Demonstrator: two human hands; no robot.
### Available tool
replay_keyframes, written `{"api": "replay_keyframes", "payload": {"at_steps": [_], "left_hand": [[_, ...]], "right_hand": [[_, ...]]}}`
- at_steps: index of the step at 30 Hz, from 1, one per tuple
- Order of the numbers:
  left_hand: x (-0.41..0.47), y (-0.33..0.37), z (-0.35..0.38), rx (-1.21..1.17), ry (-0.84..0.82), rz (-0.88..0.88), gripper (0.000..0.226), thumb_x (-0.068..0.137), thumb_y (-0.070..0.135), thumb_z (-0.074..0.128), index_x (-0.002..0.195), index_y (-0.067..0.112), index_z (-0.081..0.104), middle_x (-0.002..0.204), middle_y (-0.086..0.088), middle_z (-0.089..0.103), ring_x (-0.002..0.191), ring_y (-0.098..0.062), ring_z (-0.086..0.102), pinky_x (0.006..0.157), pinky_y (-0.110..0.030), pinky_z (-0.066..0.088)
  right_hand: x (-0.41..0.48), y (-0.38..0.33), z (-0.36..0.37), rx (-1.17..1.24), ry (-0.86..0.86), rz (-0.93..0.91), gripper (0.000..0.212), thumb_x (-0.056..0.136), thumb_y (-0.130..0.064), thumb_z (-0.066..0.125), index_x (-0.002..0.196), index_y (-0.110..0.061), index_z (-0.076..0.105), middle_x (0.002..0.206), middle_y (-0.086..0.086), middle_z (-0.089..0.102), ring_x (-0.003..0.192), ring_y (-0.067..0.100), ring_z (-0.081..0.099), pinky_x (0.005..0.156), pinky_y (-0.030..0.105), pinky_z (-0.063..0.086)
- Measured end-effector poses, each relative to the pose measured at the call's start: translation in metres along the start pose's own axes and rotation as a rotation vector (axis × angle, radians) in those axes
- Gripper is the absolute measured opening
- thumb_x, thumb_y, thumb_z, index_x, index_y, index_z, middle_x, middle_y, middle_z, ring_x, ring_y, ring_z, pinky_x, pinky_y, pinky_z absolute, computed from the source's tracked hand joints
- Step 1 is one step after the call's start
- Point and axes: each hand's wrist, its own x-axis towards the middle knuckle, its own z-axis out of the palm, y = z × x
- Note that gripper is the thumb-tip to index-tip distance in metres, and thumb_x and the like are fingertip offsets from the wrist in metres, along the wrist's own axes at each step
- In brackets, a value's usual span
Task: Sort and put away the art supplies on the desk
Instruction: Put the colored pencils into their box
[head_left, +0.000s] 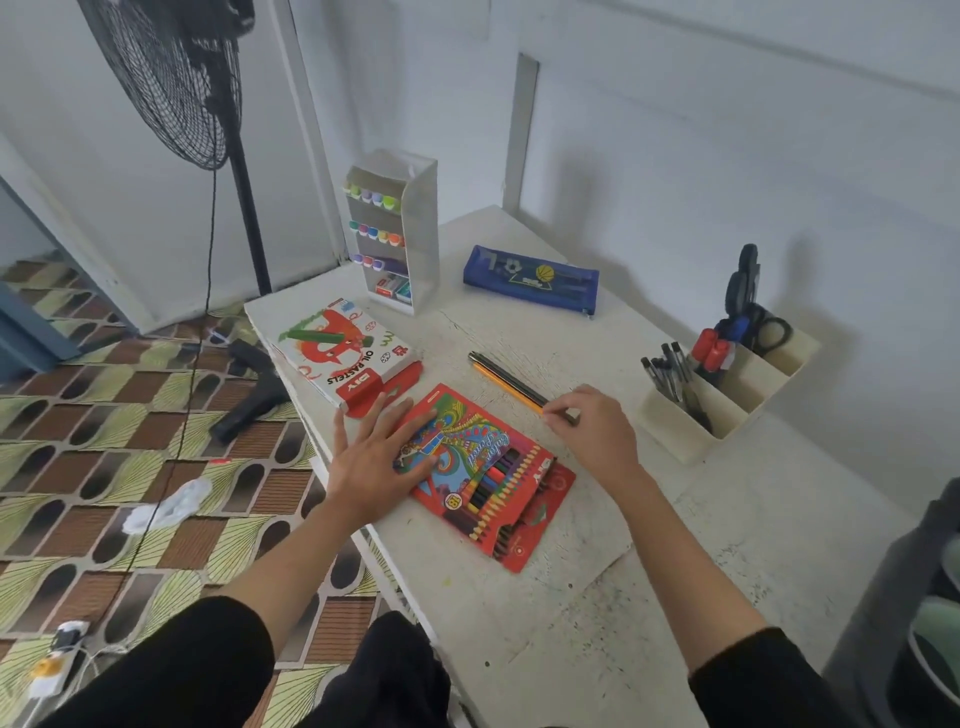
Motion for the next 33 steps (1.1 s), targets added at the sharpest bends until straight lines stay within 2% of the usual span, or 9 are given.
{"api": "replay_keyframes", "payload": {"at_steps": [6,9,11,15,22,25,28,31,33], "left_hand": [[-0.001,0.000,-0.001,-0.032,0.023,0.009,0.088,0.066,0.090,-0.002,0.143,0.052,0.018,0.156,0.015,0.017,0.146,-0.009,-0.006,0.110,-0.048,-0.025],[-0.001,-0.001,-0.002,-0.023,0.007,-0.002,0.079,0.072,0.085,0.007,0.143,0.053,0.017,0.157,0.016,0.016,0.146,-0.008,-0.008,0.111,-0.049,-0.024],[-0.001,-0.002,-0.001,-0.016,0.006,0.001,0.081,0.070,0.087,0.003,0.143,0.054,0.014,0.157,0.016,0.014,0.146,-0.007,-0.009,0.111,-0.049,-0.024],[-0.001,-0.003,-0.001,-0.014,0.004,0.006,0.081,0.070,0.087,0.001,0.143,0.054,0.013,0.157,0.016,0.014,0.146,-0.008,-0.009,0.110,-0.049,-0.025],[-0.001,-0.001,-0.002,-0.024,0.016,0.007,0.090,0.064,0.089,-0.009,0.143,0.054,0.015,0.157,0.016,0.014,0.146,-0.008,-0.009,0.110,-0.048,-0.026],[-0.002,-0.002,-0.003,-0.012,0.007,0.007,0.091,0.063,0.089,-0.012,0.143,0.055,0.013,0.157,0.017,0.012,0.146,-0.007,-0.010,0.111,-0.049,-0.023],[-0.002,-0.002,-0.002,-0.013,0.001,0.011,0.093,0.061,0.090,-0.013,0.143,0.054,0.013,0.157,0.016,0.012,0.146,-0.007,-0.010,0.111,-0.049,-0.024],[-0.002,-0.002,-0.002,-0.041,0.013,0.019,0.094,0.061,0.091,-0.012,0.143,0.053,0.015,0.157,0.014,0.015,0.146,-0.008,-0.007,0.111,-0.050,-0.023],[-0.002,-0.003,-0.002,-0.047,0.011,0.019,0.094,0.060,0.091,-0.012,0.143,0.054,0.013,0.157,0.014,0.015,0.146,-0.009,-0.006,0.112,-0.051,-0.021]], "right_hand": [[0.049,-0.034,0.020,-0.265,-0.133,-0.065,0.011,0.089,-0.022,0.061,0.098,-0.021,0.069,0.097,-0.003,0.064,0.083,0.015,0.060,0.066,0.027,0.044],[0.059,-0.042,0.033,-0.374,-0.144,-0.080,0.013,0.090,-0.021,0.057,0.099,-0.020,0.066,0.098,-0.001,0.064,0.082,0.019,0.061,0.065,0.028,0.046],[0.060,-0.043,0.041,-0.423,-0.133,-0.082,0.012,0.091,-0.021,0.055,0.099,-0.019,0.063,0.096,0.000,0.063,0.079,0.020,0.060,0.062,0.028,0.045],[0.058,-0.040,0.048,-0.458,-0.107,-0.056,0.015,0.092,-0.024,0.053,0.102,-0.014,0.055,0.094,0.002,0.062,0.080,0.022,0.061,0.060,0.030,0.045],[0.053,-0.034,0.045,-0.460,-0.092,0.011,0.016,0.093,-0.022,0.051,0.098,-0.012,0.062,0.100,0.004,0.058,0.083,0.024,0.060,0.062,0.030,0.044],[0.045,-0.038,0.031,-0.314,-0.029,0.032,0.011,0.091,-0.021,0.056,0.093,-0.014,0.064,0.092,0.001,0.061,0.075,0.019,0.057,0.060,0.026,0.040],[0.030,-0.039,0.012,-0.063,-0.011,0.026,0.007,0.088,-0.020,0.063,0.091,-0.014,0.061,0.078,-0.002,0.063,0.070,0.015,0.059,0.061,0.024,0.044],[0.008,-0.031,-0.005,0.104,-0.040,0.024,0.012,0.087,-0.015,0.064,0.096,-0.016,0.056,0.076,0.001,0.065,0.066,0.009,0.058,0.059,0.018,0.044],[-0.009,-0.023,-0.013,0.200,-0.036,0.070,0.022,0.087,-0.010,0.061,0.104,-0.019,0.051,0.079,0.004,0.065,0.061,0.011,0.054,0.058,0.019,0.042]]}}
